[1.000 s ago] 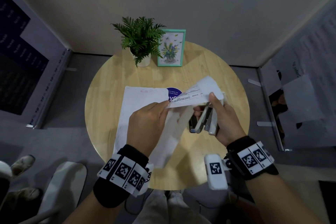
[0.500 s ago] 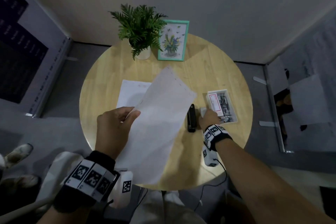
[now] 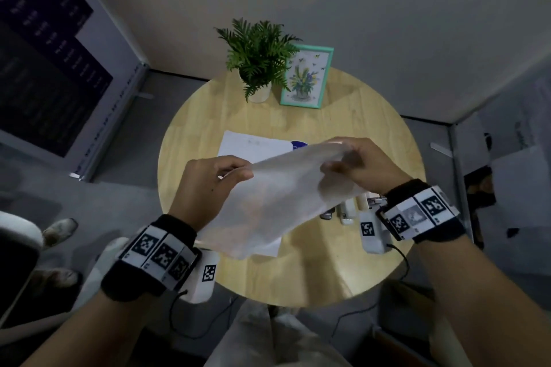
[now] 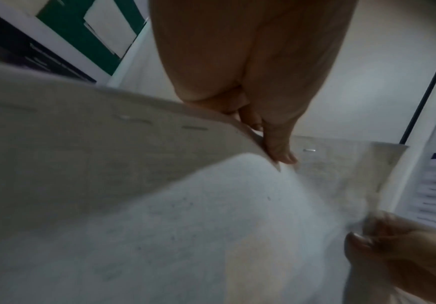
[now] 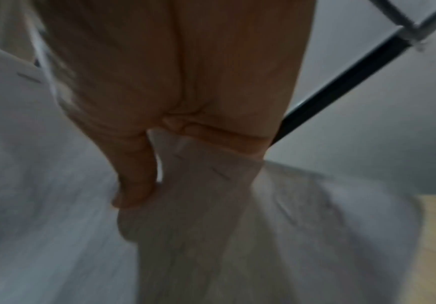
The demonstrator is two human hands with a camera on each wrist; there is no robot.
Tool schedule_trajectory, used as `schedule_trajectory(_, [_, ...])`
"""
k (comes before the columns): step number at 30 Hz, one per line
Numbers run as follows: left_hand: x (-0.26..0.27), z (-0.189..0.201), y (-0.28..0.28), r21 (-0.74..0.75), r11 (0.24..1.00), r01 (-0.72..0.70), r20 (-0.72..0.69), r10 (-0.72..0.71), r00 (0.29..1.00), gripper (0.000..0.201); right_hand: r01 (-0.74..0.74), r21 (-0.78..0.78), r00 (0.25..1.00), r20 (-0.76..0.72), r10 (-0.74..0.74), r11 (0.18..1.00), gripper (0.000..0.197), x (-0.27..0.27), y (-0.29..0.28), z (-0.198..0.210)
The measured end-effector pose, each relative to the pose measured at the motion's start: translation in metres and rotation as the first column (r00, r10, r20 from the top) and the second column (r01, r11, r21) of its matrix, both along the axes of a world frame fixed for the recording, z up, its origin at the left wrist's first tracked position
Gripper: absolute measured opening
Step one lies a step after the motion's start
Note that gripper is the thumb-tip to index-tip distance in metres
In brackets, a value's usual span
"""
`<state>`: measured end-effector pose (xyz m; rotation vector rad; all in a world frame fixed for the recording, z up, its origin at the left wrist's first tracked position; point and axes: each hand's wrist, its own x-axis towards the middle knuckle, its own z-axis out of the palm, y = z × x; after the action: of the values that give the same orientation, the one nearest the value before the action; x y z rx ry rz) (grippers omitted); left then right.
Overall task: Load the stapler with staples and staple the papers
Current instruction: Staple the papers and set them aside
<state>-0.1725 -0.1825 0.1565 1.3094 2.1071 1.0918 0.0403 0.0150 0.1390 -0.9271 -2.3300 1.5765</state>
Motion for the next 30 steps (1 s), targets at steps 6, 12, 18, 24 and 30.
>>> schedule_trajectory(6, [-0.048, 0.015, -0.032, 0.132, 0.942, -0.309, -0.073, 0.320, 0.945, 0.047, 0.188, -0.063, 0.978, -0.080, -0.193, 0.980, 0.027, -0.001, -0.003, 0.017])
schedule_trajectory(12, [-0.087, 0.005, -0.073, -0.106, 0.933, -0.343, 0.477, 0.351, 0.806, 0.080, 0.317, -0.216, 0.936, -0.087, -0.341, 0.923, 0.013, -0.015, -0.013, 0.011])
schedule_trajectory(18, [-0.125, -0.015, -0.095, -0.219, 0.911, -0.350, 0.343, 0.408, 0.846, 0.007, 0.339, -0.388, 0.911, -0.091, -0.402, 0.857, 0.050, -0.083, -0.045, -0.013])
schedule_trajectory(24, [-0.232, -0.041, -0.136, -0.178, 0.727, -0.663, 0.250, 0.685, 0.684, 0.017, 0.197, -0.008, 0.920, 0.347, -0.182, 0.980, 0.074, -0.170, -0.094, -0.087])
schedule_trajectory(30, [-0.334, -0.079, -0.170, -0.130, 0.574, -0.809, 0.036, 0.818, 0.574, 0.044, -0.070, 0.129, 0.716, 0.697, -0.040, 0.989, 0.080, -0.254, -0.152, -0.159])
